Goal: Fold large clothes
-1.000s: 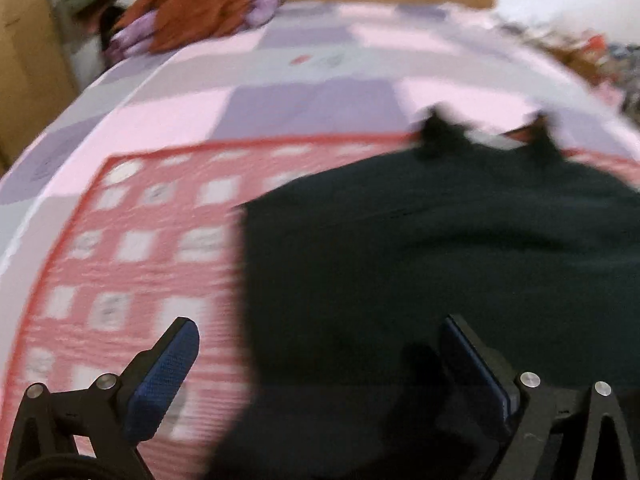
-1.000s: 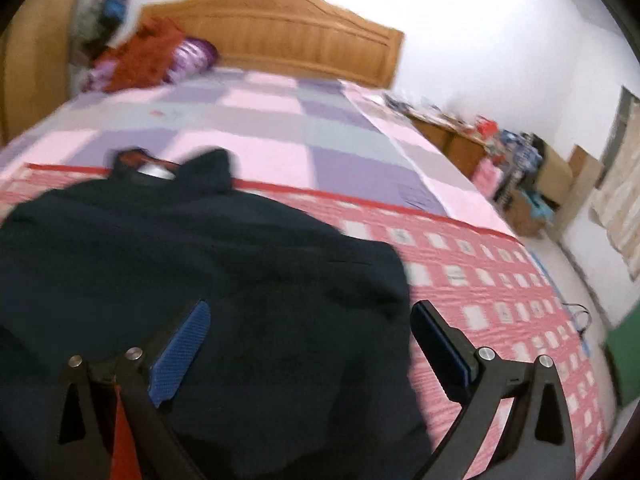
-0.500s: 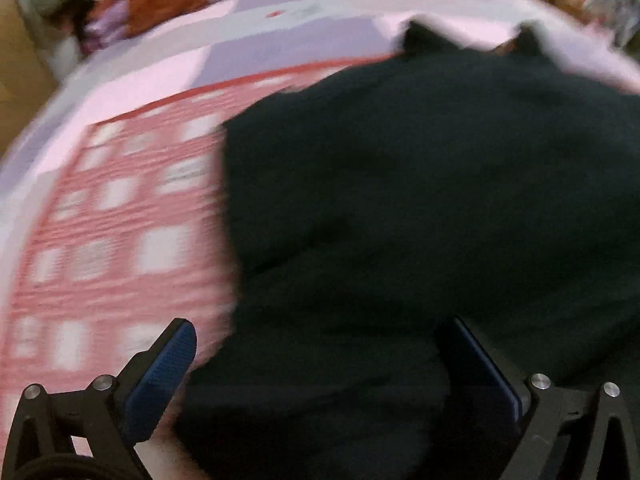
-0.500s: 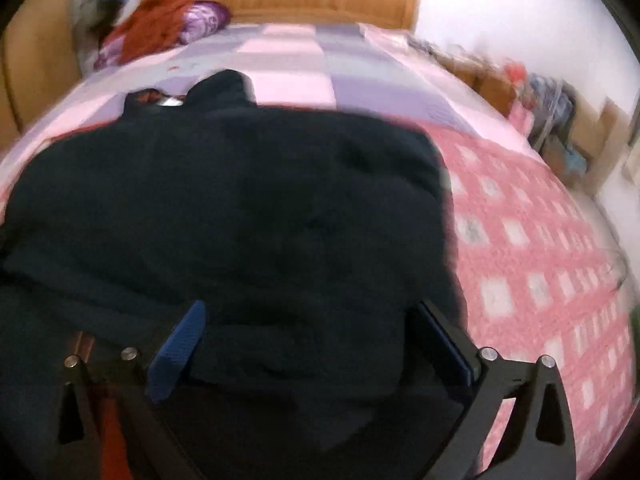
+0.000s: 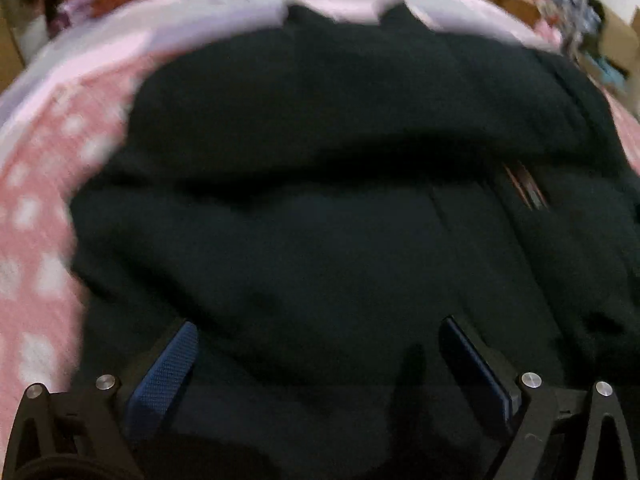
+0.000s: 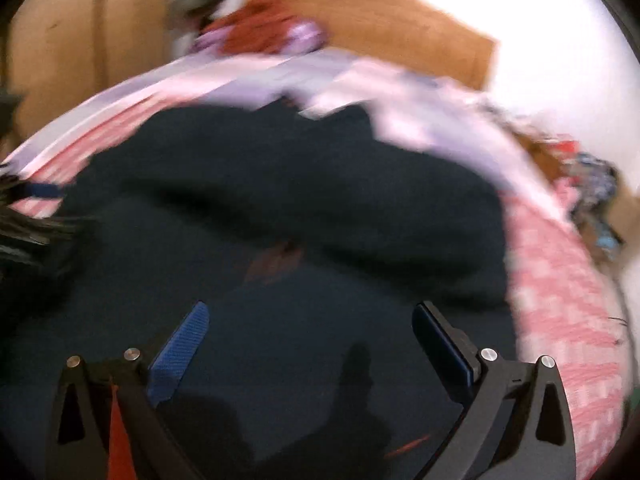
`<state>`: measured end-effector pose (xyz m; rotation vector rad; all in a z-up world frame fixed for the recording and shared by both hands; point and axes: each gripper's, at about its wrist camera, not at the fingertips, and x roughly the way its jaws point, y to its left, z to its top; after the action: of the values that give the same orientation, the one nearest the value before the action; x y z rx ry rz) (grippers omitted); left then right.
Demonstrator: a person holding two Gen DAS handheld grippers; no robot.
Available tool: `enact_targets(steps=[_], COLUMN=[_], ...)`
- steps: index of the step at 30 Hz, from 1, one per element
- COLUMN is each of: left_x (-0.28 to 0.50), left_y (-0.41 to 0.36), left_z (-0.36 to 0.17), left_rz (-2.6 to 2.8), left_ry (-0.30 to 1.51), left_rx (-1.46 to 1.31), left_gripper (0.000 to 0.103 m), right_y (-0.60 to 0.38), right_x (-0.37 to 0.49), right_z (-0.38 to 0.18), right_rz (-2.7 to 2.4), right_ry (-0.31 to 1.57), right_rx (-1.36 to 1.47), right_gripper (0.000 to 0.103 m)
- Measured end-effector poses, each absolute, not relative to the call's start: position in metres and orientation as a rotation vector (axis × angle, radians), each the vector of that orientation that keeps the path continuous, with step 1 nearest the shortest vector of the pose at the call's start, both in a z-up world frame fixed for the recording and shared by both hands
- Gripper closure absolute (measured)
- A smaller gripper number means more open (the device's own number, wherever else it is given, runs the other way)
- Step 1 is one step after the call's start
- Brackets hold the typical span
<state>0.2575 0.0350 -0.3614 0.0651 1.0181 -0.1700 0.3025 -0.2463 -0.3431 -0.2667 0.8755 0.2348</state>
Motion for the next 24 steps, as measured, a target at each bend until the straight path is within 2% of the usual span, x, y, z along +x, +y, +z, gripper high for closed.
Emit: enact_targets(steps=[3, 10, 12, 15, 20, 24], left_x=[0.228, 0.184, 0.174, 0.159, 0.125, 0.104], left_y=[0.039, 0.127, 0.141, 0.142, 0.102, 0.083], left_z=[-0.386, -0.38, -0.374, -0.359, -0.344, -0.366], left_rz=[-0.144, 0.031, 0.045, 0.056, -0.096, -0.179], left_ry=[1.039, 1.046, 1.044, 1.009, 0.947, 0.998], left_rx=[0.129, 0.142, 0.11, 0.089, 0.079, 0.135], left_gripper=[0.003, 0.002, 0.002, 0.004, 0.004, 0.004], right_y=[-0.233, -0.395, -0.413, -0.389, -0.314, -0.231], right_x=[0.275, 0.235, 0.222, 0.216, 0.186, 0.147], right_z=[-0.375, -0.382, -0.375, -0.36, -0.327, -0.34], right_rz=[0.263, -0.05, -0.048, -0.108, -0.021, 0.147], right_ry=[0.939, 1.015, 1.019, 0.983, 0.856, 0.902], right_rx=[-0.409, -0.257, -0.227, -0.296, -0.231, -0.271], right_gripper=[0.0, 0.0, 0.001, 0.002, 0.002, 0.002])
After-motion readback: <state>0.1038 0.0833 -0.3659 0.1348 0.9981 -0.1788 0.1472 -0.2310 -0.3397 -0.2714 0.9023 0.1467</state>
